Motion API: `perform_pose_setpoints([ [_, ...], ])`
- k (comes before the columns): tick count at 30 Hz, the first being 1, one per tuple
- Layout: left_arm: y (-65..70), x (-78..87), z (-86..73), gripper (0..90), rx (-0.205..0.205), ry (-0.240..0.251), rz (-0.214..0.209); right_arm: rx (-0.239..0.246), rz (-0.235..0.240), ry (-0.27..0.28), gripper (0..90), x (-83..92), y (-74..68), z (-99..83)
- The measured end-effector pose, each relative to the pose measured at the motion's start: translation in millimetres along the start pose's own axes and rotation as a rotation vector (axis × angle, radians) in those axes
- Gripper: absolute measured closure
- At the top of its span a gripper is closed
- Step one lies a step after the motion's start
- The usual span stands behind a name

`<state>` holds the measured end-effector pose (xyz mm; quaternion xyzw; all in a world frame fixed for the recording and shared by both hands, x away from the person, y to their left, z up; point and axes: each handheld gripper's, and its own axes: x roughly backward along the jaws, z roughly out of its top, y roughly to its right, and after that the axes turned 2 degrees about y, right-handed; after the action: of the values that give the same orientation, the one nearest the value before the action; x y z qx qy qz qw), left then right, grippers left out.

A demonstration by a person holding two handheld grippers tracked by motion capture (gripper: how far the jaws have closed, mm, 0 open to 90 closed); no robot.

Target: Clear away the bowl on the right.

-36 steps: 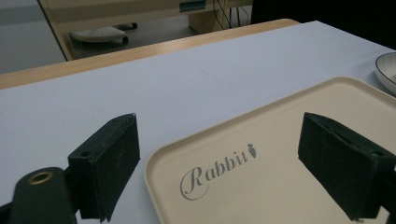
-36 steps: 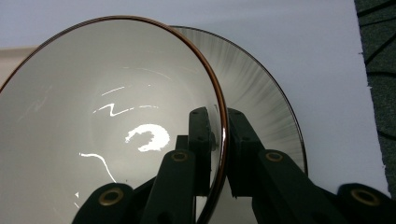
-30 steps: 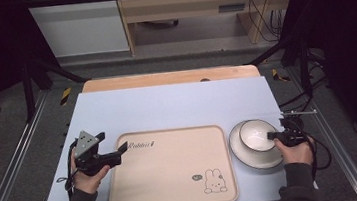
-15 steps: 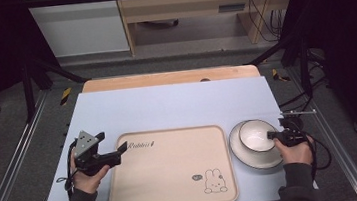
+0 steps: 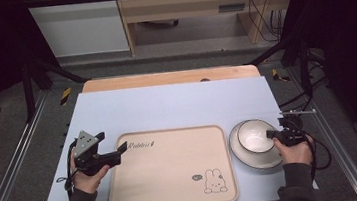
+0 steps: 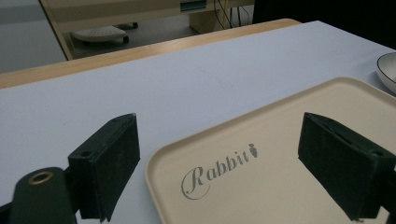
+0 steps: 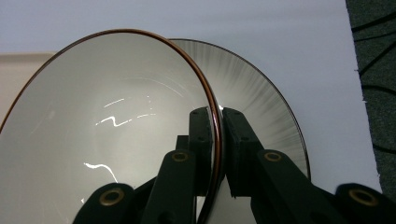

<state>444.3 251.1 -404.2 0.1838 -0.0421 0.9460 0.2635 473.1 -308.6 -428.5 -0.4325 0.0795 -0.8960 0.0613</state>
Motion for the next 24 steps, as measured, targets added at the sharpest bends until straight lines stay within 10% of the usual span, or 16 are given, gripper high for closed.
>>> perform_pose_setpoints([
  [24,-0.2,0.0,-0.1,12.5,0.003,0.0,-0.001,0.052,-0.038,0.004,82.0,6.3,-8.4,1.6],
])
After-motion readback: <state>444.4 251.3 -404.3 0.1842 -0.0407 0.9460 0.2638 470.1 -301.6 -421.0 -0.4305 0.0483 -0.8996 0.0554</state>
